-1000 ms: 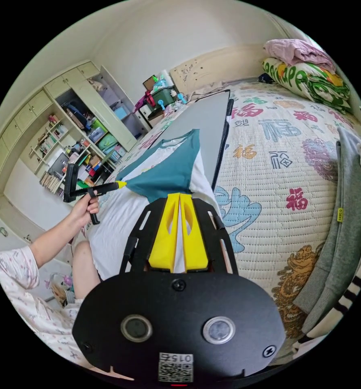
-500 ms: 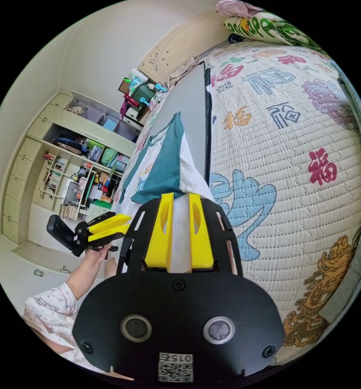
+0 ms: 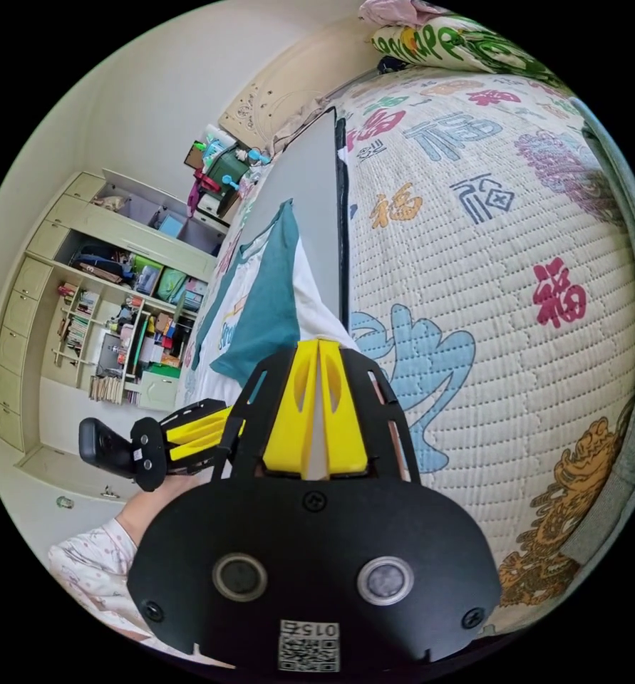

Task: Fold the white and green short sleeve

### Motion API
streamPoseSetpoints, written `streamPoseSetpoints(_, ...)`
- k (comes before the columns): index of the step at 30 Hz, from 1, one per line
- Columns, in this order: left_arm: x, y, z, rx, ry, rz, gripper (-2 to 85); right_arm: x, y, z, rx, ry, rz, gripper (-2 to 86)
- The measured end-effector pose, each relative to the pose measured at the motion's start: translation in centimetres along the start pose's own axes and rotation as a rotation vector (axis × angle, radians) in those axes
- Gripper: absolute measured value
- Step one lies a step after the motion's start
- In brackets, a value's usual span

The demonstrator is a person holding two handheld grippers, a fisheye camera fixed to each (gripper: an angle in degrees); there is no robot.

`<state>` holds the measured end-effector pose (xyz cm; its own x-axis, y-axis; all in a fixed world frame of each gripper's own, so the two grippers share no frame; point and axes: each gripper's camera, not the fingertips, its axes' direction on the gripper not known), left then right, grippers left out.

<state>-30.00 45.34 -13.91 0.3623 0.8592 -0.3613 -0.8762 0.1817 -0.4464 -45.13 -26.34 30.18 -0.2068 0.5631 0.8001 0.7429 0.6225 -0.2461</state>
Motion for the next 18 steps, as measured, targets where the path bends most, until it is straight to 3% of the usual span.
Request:
streamPoseSetpoints(12, 6.0, -3.9, -3.1, -0.009, 0.060, -0.001, 2.8, 10.5, -1.3, 3.3, 0.030, 0.016, 0.017, -0.3)
streamPoseSetpoints(15, 5.2, -5.1, -6.3, 0.044, 0.112, -0.074, 4.4, 12.9, -0.1, 2.9, 0.056, 0.069, -0.025, -0.1)
streamPoseSetpoints(18, 2.1, -5.8, -10.0, 0.097, 0.040, -0.227, 5.0, 14.2, 2.0, 1.8, 0.101, 0.046, -0.156, 0.3)
